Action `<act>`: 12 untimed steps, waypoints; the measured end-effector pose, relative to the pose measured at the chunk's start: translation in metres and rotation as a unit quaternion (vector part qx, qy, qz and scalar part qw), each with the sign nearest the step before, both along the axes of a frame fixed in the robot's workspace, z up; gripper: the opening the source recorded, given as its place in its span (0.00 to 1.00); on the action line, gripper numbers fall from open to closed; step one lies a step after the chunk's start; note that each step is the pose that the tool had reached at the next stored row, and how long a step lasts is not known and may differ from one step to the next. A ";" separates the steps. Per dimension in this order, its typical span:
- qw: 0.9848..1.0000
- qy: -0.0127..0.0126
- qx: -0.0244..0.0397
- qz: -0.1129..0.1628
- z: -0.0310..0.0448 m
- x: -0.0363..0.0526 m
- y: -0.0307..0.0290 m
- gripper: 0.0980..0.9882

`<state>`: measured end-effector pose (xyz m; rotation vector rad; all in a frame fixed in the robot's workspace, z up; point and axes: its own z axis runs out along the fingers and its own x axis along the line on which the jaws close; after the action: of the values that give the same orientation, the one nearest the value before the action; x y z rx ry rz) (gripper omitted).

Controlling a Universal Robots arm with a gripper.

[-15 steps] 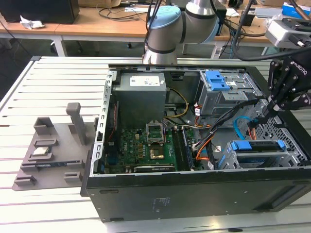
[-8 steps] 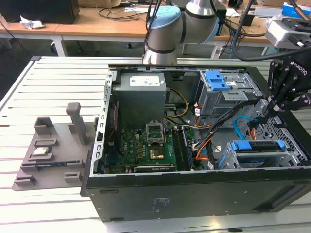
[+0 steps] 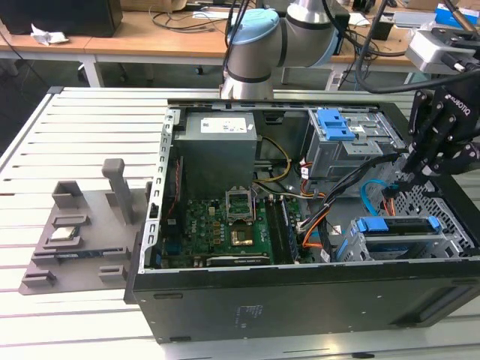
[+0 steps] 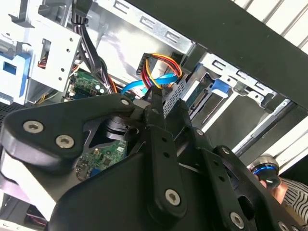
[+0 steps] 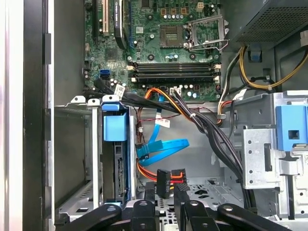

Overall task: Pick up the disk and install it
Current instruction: 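Insert the first disk wire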

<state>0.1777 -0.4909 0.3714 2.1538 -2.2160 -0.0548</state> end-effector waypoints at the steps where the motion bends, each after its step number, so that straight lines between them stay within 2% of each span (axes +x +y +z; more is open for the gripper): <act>1: 1.000 0.000 0.000 0.000 -0.0006 -0.0005 0.0002 0.23; 7: 1.000 0.000 -0.001 0.000 -0.0095 -0.0013 0.0006 0.23; 12: 1.000 0.000 -0.001 0.000 -0.0130 -0.0013 0.0006 0.23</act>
<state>0.1764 -0.4903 0.3584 2.1522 -2.2147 -0.0515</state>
